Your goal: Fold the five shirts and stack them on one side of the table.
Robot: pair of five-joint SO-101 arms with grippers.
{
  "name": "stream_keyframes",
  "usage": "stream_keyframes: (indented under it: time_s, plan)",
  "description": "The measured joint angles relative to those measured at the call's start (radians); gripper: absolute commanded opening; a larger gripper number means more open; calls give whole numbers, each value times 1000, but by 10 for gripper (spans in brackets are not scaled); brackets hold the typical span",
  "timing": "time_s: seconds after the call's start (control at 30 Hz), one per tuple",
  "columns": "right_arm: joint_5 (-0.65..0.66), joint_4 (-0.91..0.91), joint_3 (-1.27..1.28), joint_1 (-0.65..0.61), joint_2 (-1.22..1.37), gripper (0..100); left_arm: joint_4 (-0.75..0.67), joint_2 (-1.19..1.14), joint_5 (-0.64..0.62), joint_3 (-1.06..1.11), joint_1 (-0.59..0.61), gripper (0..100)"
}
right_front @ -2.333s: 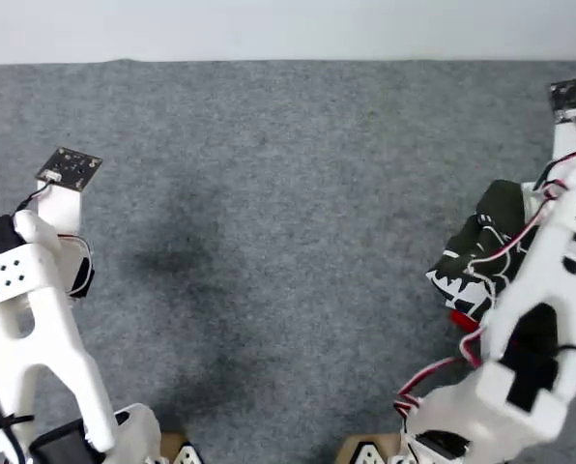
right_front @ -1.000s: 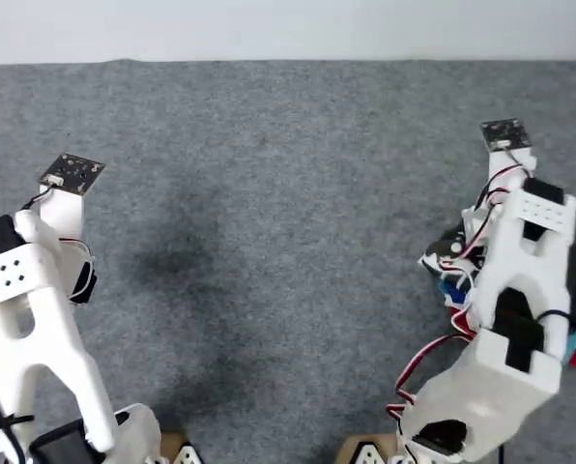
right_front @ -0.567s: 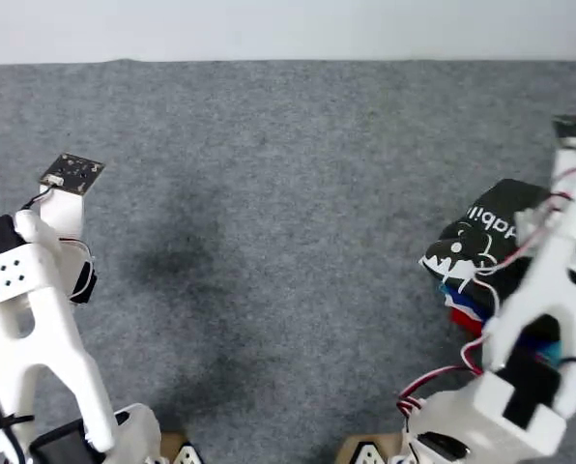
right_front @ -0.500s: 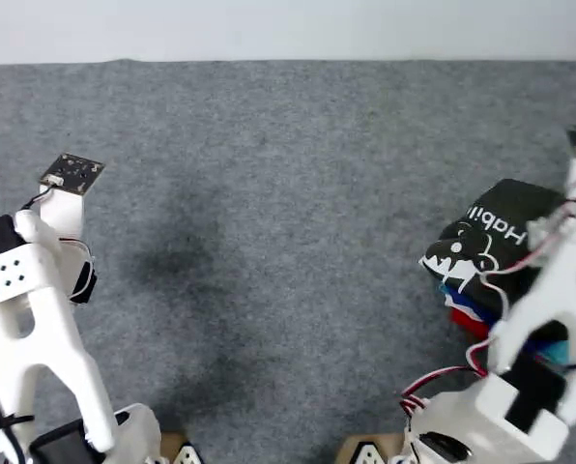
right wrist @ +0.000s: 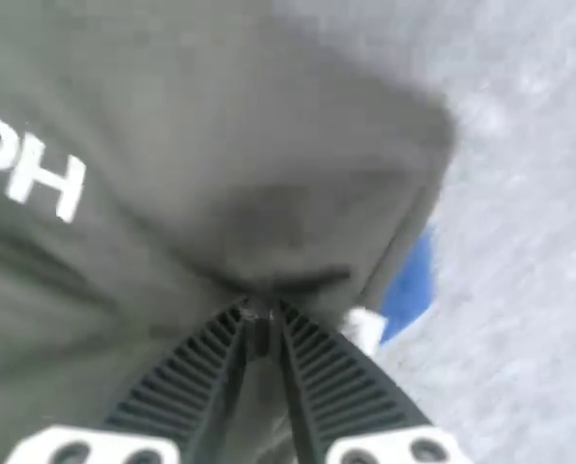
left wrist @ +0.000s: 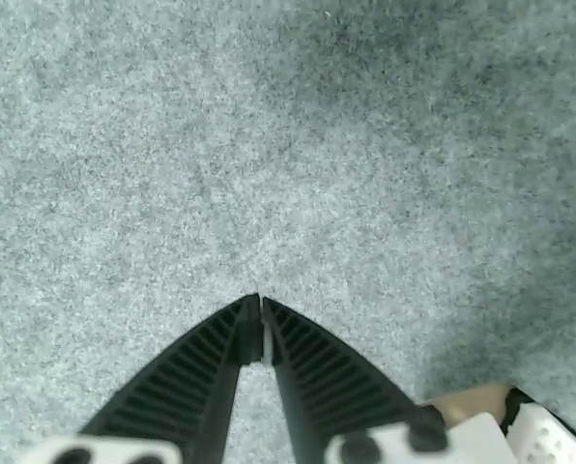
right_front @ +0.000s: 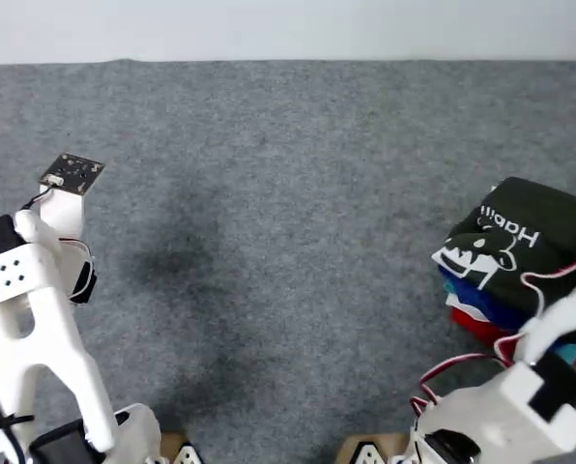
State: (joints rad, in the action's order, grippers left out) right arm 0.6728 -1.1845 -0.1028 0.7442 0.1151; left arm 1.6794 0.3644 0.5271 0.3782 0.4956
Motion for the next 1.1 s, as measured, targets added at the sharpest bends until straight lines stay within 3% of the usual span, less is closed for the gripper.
stream_keyframes:
  time_s: [0.3,0.47,0.63,0.9,1.1]
  plan:
    - [0,264,11,-12,123,9,0,0,0,-26,0,6]
    - [0,290,14,-11,193,9,9,0,0,-26,0,6]
    - [0,121,9,-34,69,9,31,0,0,-26,0,6]
    - [2,-328,8,-75,-130,9,34,0,0,-26,0,6]
    - [6,-367,118,0,-107,9,34,0,0,-26,0,6]
